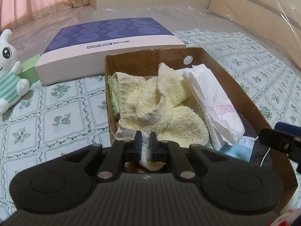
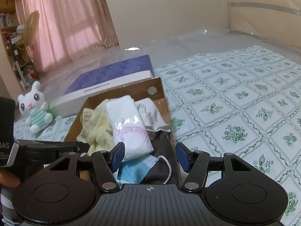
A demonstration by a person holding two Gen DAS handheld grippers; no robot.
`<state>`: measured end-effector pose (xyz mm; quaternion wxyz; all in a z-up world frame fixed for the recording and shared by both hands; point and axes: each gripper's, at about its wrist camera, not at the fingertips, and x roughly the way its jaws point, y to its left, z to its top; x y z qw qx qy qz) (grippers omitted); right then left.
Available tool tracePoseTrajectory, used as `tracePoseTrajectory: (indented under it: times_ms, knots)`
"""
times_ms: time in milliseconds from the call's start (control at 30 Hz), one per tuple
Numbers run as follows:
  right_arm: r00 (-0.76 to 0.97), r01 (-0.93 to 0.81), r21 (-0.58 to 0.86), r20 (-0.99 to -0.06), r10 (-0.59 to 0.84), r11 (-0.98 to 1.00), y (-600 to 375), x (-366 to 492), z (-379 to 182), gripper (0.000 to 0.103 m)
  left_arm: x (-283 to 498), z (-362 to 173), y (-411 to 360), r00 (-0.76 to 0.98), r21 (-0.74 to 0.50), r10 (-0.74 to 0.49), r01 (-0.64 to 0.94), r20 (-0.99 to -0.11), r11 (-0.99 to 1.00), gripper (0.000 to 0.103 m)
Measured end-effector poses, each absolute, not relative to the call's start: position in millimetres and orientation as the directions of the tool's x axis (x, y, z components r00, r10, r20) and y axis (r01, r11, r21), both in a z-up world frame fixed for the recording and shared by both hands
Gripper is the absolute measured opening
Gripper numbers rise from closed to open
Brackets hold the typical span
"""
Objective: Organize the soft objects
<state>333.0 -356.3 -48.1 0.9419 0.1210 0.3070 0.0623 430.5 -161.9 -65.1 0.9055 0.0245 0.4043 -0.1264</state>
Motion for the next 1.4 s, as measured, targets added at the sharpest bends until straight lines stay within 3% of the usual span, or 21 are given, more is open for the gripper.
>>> tracePoseTrajectory:
  times_ms: [300,633,800,1400]
  knots:
    - [0.801,-0.059,0.260,-0.564,0.201,0.964,-353.1,323.2,-46.5,0.060,395.4,-42.5,-141.8,0.673,-0.125,-0.278,0.267,-0.685,0.955,0.018]
    - [0.811,-0.072,0.271,-0.545,0.214,0.960,-349.1,294.4,-30.1,0.060,346.3,-11.9,-123.1,0.688,-0.151,-0.307,0.278,-0.658,0.948,0.021]
    - [0.813,-0.084,0.271,-0.537,0.223,0.959,-344.0,272.3,-19.2,0.060,310.8,9.0,-115.2,0.700,-0.141,-0.297,0.272,-0.649,0.952,0.032]
    - [0.828,-0.151,0.260,-0.493,0.266,0.954,-314.9,151.9,25.7,0.062,157.0,64.5,-73.5,0.745,-0.086,-0.225,0.221,-0.629,0.972,0.037]
